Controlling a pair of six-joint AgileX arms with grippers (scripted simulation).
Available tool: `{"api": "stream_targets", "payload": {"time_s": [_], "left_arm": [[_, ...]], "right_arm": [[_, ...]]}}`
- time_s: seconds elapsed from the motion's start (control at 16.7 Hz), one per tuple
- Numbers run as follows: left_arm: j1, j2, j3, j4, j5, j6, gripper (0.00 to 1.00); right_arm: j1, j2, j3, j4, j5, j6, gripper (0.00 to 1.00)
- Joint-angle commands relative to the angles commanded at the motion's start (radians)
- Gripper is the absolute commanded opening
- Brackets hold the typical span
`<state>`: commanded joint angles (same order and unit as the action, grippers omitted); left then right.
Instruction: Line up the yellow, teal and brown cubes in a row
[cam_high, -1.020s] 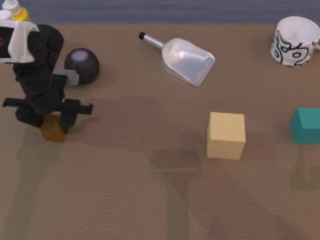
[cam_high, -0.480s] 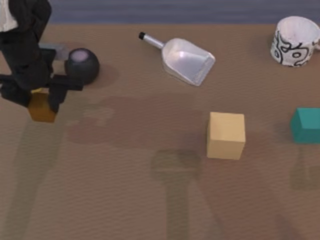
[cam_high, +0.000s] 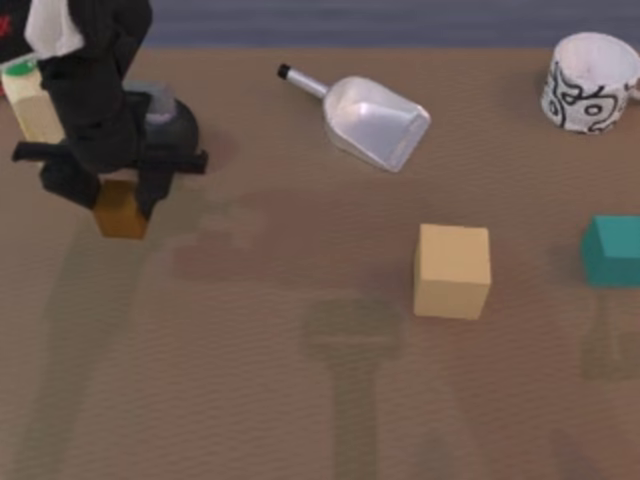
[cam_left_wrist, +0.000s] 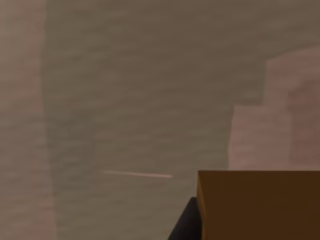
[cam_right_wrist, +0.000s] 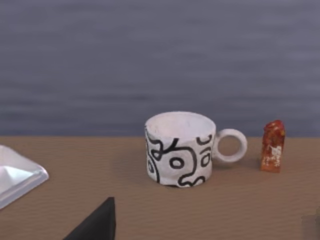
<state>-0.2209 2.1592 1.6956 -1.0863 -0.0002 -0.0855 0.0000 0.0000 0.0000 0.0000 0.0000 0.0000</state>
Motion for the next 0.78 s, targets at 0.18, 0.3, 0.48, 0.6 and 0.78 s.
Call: {"api": "stream_targets", "payload": {"time_s": [0.18, 0.3, 0.48, 0.6, 0.78], "left_arm": [[-0.126, 0.066, 0.117, -0.058, -0.003, -0.148, 0.0], [-0.228, 0.115, 0.207, -0.104, -0.006, -0.267, 0.0], [-0.39, 0.187, 0.345, -0.173, -0.01, -0.457, 0.0], [-0.493, 0.228, 0.43, -0.215, -0.012, -0.577, 0.0], [-0.619, 0.274, 0.532, -0.263, -0.015, -0.727, 0.0]], "right_arm": [[0.0, 0.0, 0.0, 0.0, 0.0, 0.0, 1.0], [0.0, 0.0, 0.0, 0.0, 0.0, 0.0, 1.0], [0.0, 0.0, 0.0, 0.0, 0.0, 0.0, 1.0], [0.0, 0.0, 0.0, 0.0, 0.0, 0.0, 1.0], [0.0, 0.0, 0.0, 0.0, 0.0, 0.0, 1.0]]}}
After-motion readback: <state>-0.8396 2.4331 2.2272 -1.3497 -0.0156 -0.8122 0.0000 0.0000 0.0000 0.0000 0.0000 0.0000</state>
